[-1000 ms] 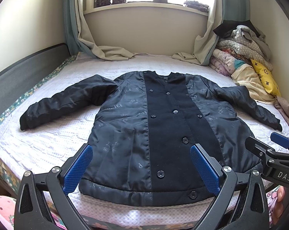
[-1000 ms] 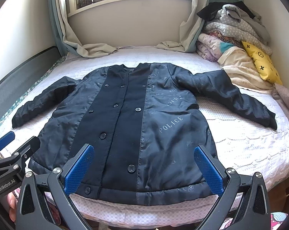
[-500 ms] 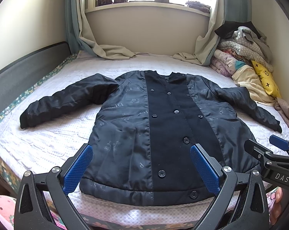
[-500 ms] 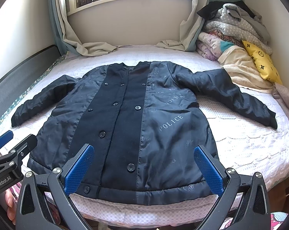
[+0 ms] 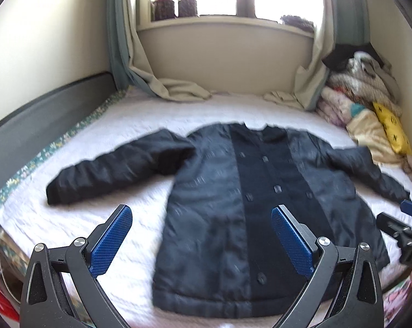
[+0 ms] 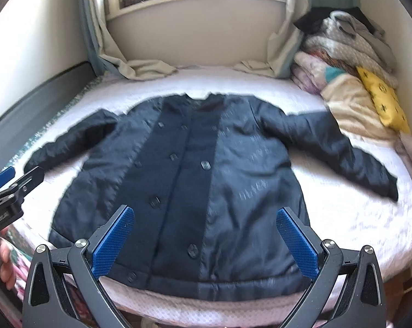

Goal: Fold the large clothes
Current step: 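Move the left tool to the jacket sleeve nearest it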

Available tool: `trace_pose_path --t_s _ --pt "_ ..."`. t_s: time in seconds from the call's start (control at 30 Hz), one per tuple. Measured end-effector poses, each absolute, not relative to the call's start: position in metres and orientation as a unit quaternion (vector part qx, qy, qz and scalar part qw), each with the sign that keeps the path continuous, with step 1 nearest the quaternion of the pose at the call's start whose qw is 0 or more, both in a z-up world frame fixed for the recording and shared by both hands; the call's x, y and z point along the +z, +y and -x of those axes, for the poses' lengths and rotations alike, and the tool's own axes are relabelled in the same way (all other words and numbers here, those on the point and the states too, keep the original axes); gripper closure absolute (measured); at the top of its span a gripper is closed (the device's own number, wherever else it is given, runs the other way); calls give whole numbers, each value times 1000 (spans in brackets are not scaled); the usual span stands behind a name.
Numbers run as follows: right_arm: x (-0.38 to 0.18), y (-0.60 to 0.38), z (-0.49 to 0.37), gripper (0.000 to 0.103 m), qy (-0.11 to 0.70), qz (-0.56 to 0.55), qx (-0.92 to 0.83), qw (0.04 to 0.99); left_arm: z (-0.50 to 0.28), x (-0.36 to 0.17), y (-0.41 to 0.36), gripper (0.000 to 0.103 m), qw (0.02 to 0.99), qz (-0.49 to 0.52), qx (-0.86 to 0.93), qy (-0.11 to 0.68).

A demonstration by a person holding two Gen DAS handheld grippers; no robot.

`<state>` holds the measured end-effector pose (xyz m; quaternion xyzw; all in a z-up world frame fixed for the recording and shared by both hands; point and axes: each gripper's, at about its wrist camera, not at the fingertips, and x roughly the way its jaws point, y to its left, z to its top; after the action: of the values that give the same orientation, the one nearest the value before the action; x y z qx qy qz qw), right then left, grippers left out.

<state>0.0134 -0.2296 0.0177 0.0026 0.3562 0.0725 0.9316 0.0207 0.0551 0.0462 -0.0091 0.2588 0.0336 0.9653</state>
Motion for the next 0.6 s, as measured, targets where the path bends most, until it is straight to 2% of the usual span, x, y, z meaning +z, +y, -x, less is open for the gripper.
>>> trace_pose_path --t_s 0.3,0.6 --pt "78 -226 -81 0 301 24 61 951 -91 83 99 1 966 15 66 251" --pt "88 -228 -162 0 289 -3 94 953 -151 80 130 1 960 20 90 266"
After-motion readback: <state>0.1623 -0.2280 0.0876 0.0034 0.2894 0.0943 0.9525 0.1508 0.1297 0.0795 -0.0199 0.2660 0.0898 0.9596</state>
